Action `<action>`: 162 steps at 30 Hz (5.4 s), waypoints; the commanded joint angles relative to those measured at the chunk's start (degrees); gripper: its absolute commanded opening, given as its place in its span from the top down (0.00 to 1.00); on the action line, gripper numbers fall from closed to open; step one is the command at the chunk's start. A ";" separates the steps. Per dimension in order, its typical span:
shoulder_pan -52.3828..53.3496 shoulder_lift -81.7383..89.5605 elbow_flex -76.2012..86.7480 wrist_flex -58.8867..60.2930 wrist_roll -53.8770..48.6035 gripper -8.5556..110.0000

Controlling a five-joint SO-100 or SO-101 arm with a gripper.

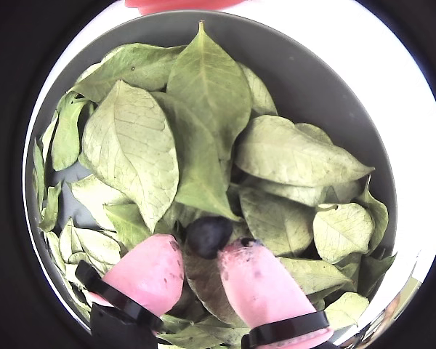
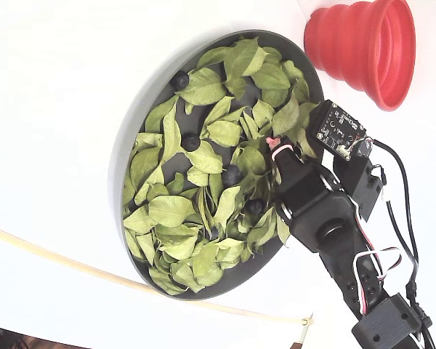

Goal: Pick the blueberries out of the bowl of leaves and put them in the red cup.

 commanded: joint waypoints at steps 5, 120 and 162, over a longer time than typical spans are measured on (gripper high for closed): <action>1.23 6.59 -1.41 0.00 -0.35 0.85; -0.79 9.67 1.49 -1.23 0.44 0.85; -2.29 25.22 3.78 3.96 -1.93 0.85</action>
